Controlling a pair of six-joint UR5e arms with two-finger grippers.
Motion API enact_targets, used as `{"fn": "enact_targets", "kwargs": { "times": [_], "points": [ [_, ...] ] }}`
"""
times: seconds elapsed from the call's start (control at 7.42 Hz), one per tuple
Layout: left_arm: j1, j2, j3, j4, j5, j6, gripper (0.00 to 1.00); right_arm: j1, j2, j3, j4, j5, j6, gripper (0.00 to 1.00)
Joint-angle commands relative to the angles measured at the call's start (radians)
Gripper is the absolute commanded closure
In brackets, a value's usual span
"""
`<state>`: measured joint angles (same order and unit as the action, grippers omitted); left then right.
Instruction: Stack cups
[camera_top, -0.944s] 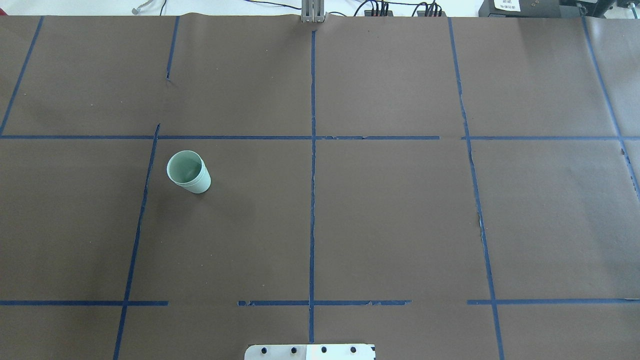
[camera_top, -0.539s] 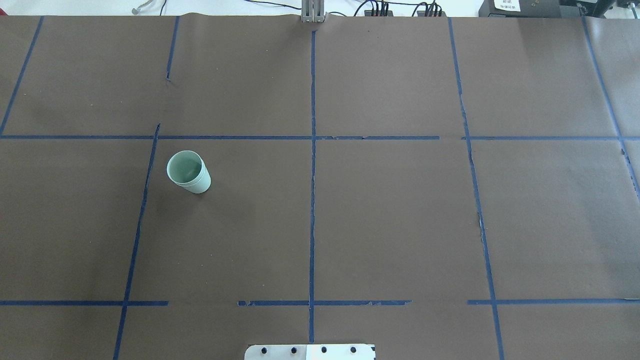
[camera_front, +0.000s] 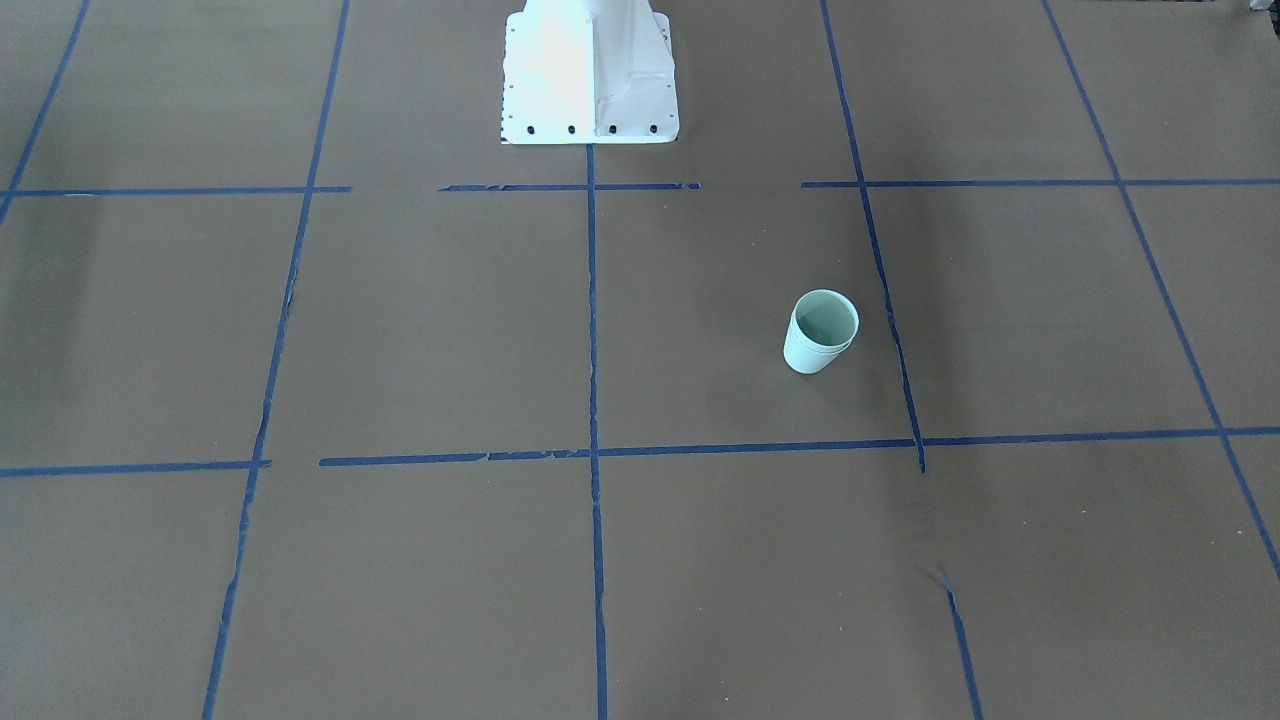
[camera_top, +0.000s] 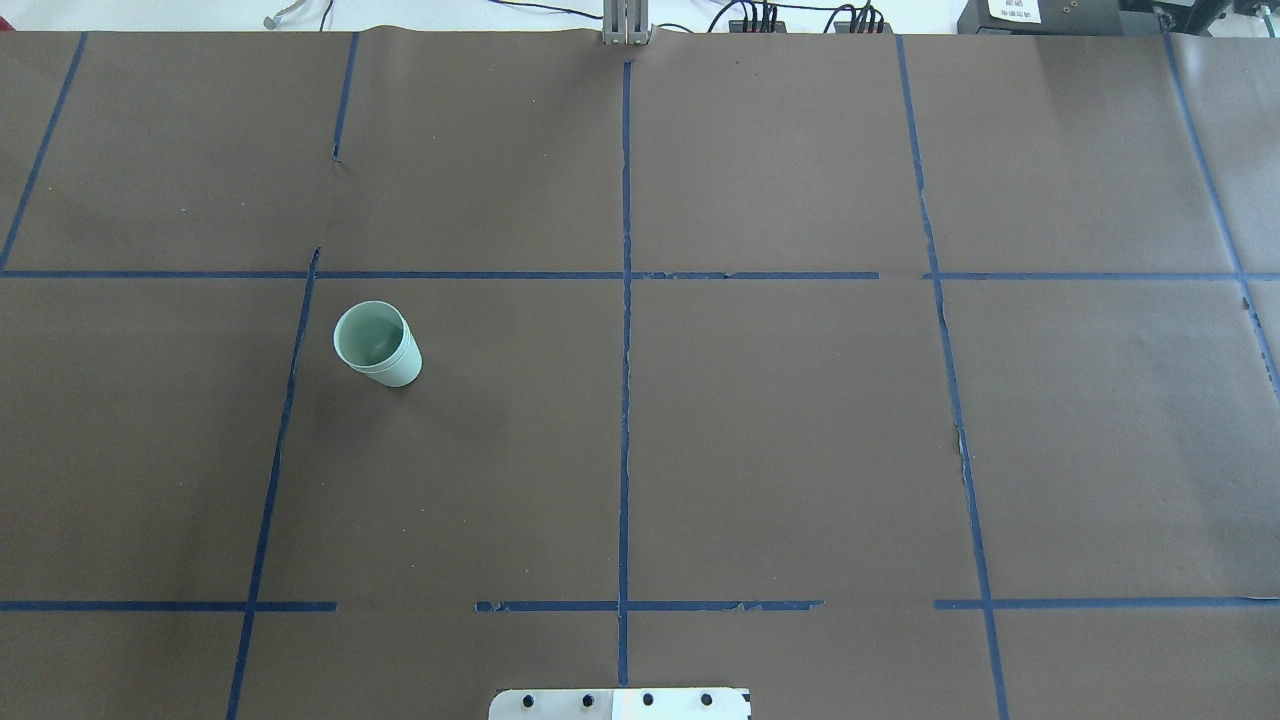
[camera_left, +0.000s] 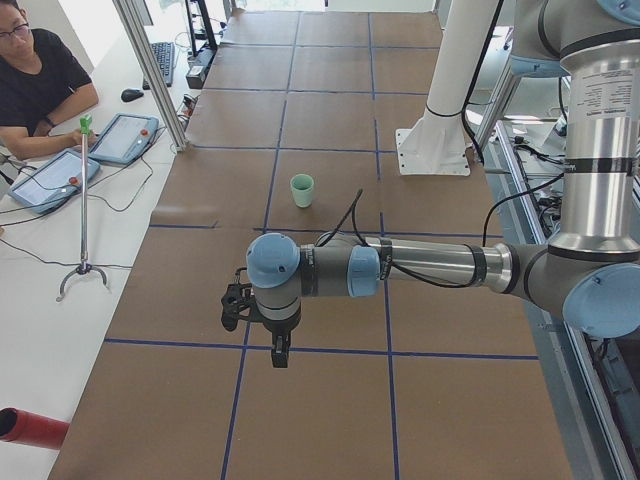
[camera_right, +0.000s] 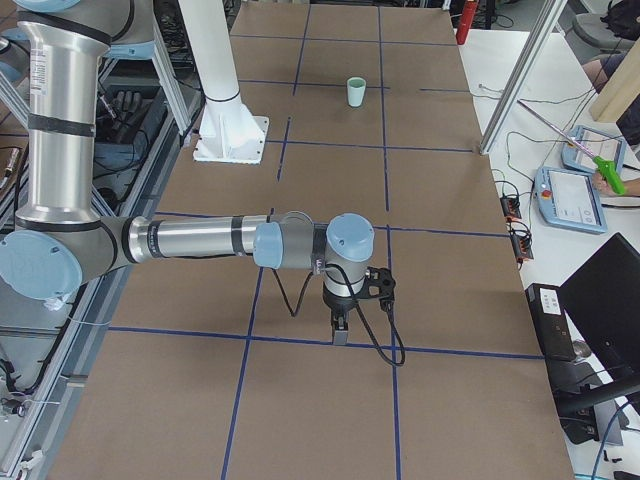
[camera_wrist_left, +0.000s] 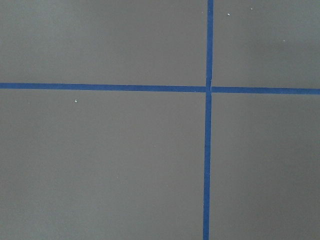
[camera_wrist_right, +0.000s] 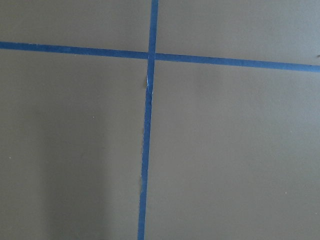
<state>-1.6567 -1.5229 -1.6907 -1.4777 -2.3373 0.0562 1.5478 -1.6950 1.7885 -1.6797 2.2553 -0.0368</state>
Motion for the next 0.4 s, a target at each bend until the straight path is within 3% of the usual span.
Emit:
{"fn": "enact_targets", "kwargs": {
  "times": [0.0,0.27],
  "points": [
    [0.0,-0.002,-0.004,-0.003,0.001,-0.007,0.0,0.0,0.0,0.0,0.0,0.001,0.0,0.0],
    [0.0,-0.005,-0.001,-0.001,0.003,-0.004,0.0,0.0,0.0,0.0,0.0,0.001,0.0,0.0]
  ]
}}
